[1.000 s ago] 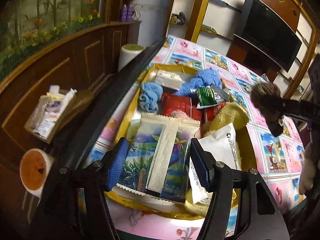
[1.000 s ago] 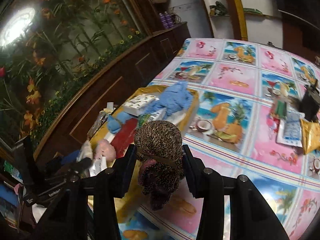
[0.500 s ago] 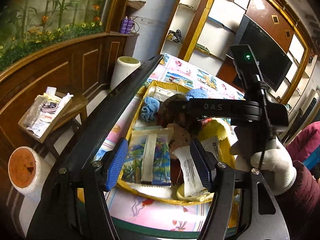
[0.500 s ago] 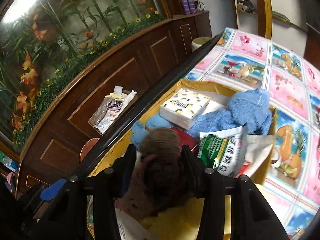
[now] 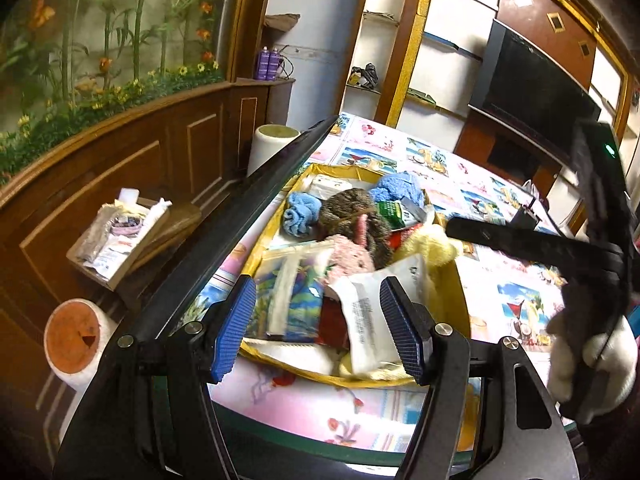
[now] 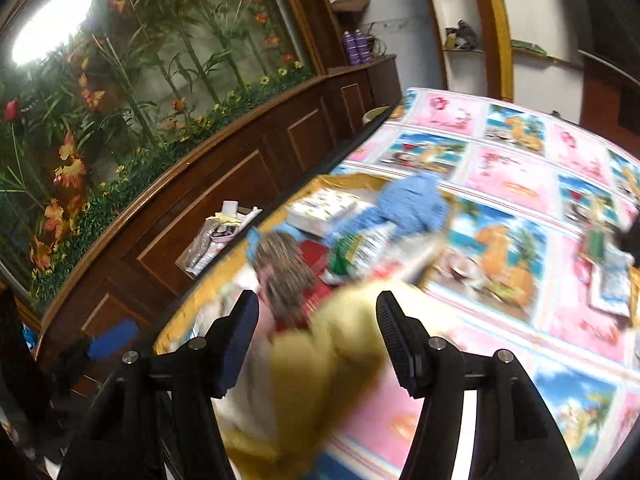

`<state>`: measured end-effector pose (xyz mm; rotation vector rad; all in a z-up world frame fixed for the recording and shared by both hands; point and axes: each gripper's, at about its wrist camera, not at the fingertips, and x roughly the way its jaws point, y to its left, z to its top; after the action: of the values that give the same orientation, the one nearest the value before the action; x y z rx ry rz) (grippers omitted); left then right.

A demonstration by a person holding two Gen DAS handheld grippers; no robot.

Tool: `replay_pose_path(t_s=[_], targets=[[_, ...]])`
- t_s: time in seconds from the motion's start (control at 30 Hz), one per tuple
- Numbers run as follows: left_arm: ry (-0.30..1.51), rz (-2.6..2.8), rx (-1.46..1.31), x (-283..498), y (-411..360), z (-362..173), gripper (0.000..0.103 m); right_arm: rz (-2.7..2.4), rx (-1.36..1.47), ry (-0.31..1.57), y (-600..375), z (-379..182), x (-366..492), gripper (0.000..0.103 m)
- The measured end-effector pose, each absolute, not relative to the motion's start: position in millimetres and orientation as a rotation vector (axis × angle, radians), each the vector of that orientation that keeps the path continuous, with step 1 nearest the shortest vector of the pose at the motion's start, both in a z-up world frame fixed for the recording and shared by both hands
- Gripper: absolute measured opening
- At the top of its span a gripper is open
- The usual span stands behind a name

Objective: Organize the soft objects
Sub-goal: 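Carry the tissue pack and hedgehog plush into the white box, open both grippers, then withdraw both grippers from the box toward the remaining table items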

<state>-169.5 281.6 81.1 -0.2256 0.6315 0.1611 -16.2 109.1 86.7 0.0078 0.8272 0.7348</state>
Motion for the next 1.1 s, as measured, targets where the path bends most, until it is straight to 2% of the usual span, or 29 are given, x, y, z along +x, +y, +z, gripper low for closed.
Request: replay_pose_path(t_s=[0.53,1.1], targets=[[0.629,0.252,0.021,-170,188,96,0.065,0.655,0.098,0.773,13,73,-58,0.062],[0.691,0.213,0.078,-155,162,81,0.065,0.628,0.14,0.789,-20,59,-54,0.064]])
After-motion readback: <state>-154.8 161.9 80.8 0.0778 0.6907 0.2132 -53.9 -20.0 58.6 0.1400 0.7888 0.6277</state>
